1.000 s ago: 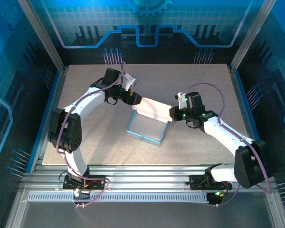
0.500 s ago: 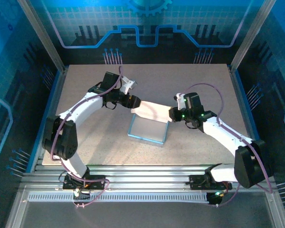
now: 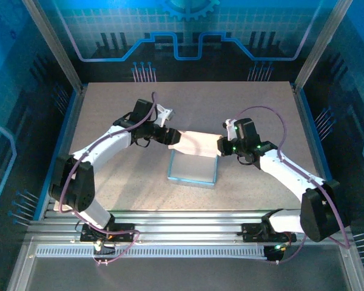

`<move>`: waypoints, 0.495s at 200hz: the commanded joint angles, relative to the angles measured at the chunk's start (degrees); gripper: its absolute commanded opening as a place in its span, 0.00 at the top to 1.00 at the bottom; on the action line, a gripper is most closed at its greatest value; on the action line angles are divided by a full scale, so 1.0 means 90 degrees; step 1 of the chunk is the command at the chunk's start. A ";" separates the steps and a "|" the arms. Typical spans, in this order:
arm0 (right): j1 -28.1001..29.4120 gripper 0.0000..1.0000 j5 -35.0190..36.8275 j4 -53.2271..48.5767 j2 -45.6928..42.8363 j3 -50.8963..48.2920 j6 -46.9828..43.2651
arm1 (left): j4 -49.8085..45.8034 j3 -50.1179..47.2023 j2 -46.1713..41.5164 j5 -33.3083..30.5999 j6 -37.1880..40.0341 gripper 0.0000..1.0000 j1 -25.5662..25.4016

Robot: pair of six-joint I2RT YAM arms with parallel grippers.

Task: Fold the paper box

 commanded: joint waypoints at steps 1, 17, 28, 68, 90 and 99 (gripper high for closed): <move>0.0080 0.84 0.0057 -0.0105 -0.0066 0.0202 -0.0033 | -0.0372 0.0122 -0.0228 -0.0096 0.0224 0.30 -0.0033; 0.0080 0.84 0.0055 -0.0137 -0.0065 0.0216 -0.0073 | -0.0598 0.0250 -0.0176 -0.0090 0.0343 0.29 -0.0033; 0.0078 0.84 0.0060 -0.0143 -0.0072 0.0226 -0.0094 | -0.0728 0.0329 -0.0112 -0.0155 0.0406 0.30 -0.0030; 0.0077 0.84 0.0043 -0.0107 -0.0048 0.0217 -0.0104 | -0.0961 0.0448 -0.0035 -0.0384 0.0554 0.39 -0.0024; 0.0080 0.84 0.0045 -0.0086 -0.0044 0.0199 -0.0095 | -0.1062 0.0537 0.0018 -0.0440 0.0646 0.44 -0.0024; 0.0079 0.84 0.0036 -0.0075 -0.0040 0.0197 -0.0095 | -0.1128 0.0596 0.0059 -0.0449 0.0653 0.47 -0.0033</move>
